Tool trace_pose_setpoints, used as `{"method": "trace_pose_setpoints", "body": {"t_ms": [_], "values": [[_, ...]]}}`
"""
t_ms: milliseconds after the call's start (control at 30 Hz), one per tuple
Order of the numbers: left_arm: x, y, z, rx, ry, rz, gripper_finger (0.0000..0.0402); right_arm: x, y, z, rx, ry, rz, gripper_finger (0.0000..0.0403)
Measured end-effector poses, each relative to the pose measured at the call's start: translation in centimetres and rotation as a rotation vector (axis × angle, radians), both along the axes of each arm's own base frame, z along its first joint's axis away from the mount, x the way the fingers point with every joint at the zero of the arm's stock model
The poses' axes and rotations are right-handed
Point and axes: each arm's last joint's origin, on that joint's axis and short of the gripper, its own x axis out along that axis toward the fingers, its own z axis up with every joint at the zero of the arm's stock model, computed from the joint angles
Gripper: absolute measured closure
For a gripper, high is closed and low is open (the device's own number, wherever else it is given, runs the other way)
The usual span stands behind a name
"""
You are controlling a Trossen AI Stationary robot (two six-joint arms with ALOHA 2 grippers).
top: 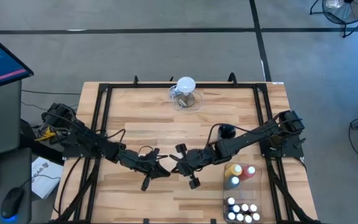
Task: Pick & Place Paint Supplies
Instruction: Put the black gold paintbrush into the blue cup
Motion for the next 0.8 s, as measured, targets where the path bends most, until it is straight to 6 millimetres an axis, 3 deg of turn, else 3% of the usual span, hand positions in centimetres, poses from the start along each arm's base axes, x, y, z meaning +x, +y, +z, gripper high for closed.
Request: {"method": "trace_pose_setpoints", "body": {"t_ms": [233,467,633,800], "values": [[-1.2,-0.2,2.1,-0.011,-0.073,-0.039,0.039,-0.6,-0.4,0.0,-0.006,0.075,-0.054,0.0402],[-4.2,0.2,3.7,0.025,-0.172,-0.038,0.0385,-2.2,-1.4,4.3,-0.082,0.235,-0.248,0.0402],[-5.8,0.9,2.5,0.052,-0.156,0.026,0.0385,-4.1,-2.3,8.6,-0.121,0.348,-0.367,0.0403],[-6.0,1.2,0.8,0.062,-0.094,0.068,0.0385,-6.2,-4.1,11.4,-0.176,0.498,-0.544,0.0403]]}}
